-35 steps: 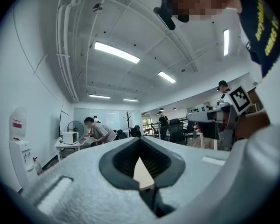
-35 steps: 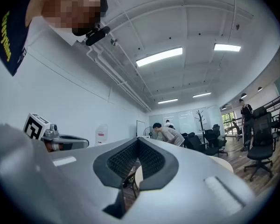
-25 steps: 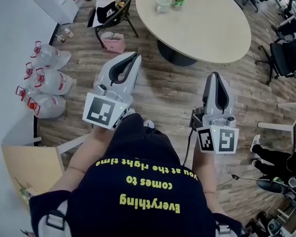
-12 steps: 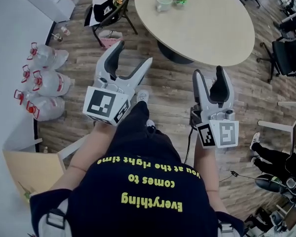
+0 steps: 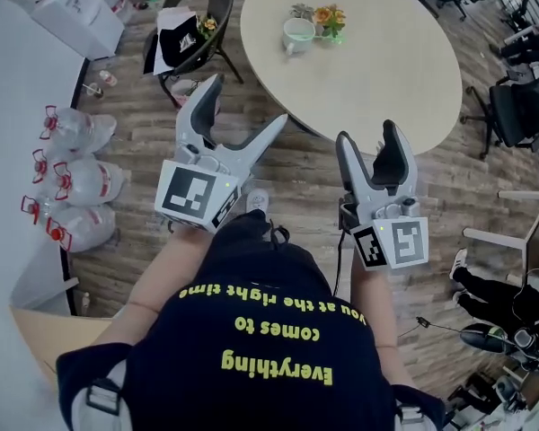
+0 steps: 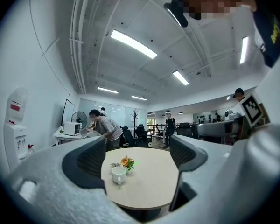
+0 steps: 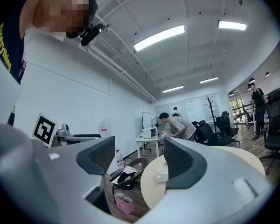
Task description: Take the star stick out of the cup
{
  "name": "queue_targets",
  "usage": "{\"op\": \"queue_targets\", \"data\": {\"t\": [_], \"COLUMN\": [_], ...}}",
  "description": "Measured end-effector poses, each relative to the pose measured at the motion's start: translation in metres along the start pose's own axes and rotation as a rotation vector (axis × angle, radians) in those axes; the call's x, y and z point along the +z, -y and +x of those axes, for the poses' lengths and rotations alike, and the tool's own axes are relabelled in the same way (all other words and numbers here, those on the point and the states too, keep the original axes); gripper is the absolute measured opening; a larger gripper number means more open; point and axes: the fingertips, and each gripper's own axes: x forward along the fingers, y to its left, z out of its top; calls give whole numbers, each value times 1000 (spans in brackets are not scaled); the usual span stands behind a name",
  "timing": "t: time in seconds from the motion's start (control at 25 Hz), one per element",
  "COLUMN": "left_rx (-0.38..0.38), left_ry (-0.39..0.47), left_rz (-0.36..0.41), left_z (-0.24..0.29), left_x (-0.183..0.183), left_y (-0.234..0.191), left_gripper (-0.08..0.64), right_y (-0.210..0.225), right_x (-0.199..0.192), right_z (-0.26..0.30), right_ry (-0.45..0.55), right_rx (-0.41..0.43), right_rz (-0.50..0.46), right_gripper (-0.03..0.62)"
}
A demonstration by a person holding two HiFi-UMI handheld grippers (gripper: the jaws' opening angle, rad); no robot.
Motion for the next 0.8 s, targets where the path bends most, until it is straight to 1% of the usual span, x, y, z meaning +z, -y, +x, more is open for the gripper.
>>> {"op": "queue_targets", "data": {"t": [0.12, 0.32, 0.44, 0.56, 0.64, 0.8], "left_rx": [-12, -25, -9, 18, 27, 14], "left_ry": [-16, -41, -54, -50, -55, -84], "left_rz": [-11, -11, -21, -33, -34, -39], "left_z": [18, 42, 52, 65, 76, 107], "left_x": [-3, -14, -19, -23, -27, -35], "left_y": [-20, -39, -52, -63, -67, -69], "left_gripper": [446, 456, 455, 454, 454, 454], "right_y": [2, 20, 32, 46, 56, 76], "right_x": [-1, -16, -21, -20, -22, -32], "right_z": [23, 43, 55, 67, 78, 108], "right_ry": [-1, -35, -57, -45, -46, -78], "right_rx": [2, -34, -34, -33, -19, 53], "right_rz": [2, 25, 46, 40, 46, 96], "right_gripper": [336, 344, 345, 344, 344, 341]}}
